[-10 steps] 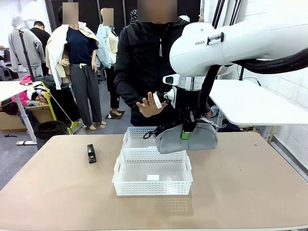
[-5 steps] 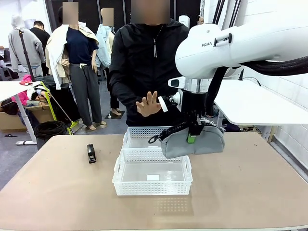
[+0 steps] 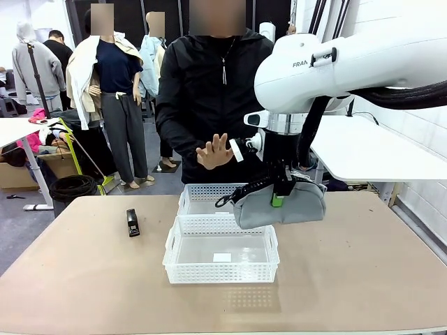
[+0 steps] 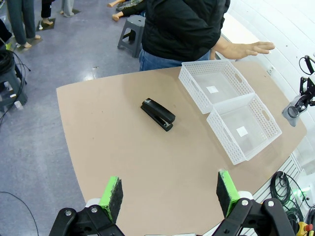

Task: Distribute items into two baskets.
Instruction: Move the picked Pencil pouch towards the Organizing basket indicated by the person, stopping as directed, then place the picked Pencil pouch into the Organizing basket as instructed by the person.

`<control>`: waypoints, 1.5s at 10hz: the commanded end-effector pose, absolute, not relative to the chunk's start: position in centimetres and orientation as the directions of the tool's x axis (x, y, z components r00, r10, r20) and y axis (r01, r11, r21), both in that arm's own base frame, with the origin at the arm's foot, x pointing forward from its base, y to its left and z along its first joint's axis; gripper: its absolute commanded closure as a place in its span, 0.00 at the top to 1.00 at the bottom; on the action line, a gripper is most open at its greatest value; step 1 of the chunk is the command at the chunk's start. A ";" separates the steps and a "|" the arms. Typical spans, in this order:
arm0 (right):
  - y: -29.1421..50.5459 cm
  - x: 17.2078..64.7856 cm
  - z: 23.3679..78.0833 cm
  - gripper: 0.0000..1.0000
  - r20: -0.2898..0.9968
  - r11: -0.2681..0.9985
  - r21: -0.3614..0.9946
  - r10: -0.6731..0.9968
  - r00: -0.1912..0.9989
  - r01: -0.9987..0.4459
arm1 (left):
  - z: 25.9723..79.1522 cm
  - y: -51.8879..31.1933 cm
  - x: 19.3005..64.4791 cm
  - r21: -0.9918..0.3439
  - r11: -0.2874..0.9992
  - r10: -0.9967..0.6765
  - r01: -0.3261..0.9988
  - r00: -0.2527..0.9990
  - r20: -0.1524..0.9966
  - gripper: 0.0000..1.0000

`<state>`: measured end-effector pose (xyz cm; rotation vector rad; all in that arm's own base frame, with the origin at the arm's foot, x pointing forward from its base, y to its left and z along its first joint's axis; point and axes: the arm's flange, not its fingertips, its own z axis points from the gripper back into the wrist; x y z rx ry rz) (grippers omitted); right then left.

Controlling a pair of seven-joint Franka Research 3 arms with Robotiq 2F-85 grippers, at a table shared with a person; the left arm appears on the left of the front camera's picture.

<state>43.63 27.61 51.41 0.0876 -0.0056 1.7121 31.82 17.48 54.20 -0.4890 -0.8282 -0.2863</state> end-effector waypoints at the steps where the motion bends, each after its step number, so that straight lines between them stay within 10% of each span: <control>1: 27.7 43.6 51.6 0.00 0.056 -0.129 0.043 0.990 -0.127 -0.991 | 54.1 17.6 31.9 -0.308 0.850 -0.044 0.428 0.639 0.768 1.00; 15: 27.7 43.6 51.6 0.00 0.056 -0.129 0.043 0.990 -0.127 -0.991 | 54.1 17.6 31.9 -0.308 0.850 -0.044 0.428 0.639 0.768 1.00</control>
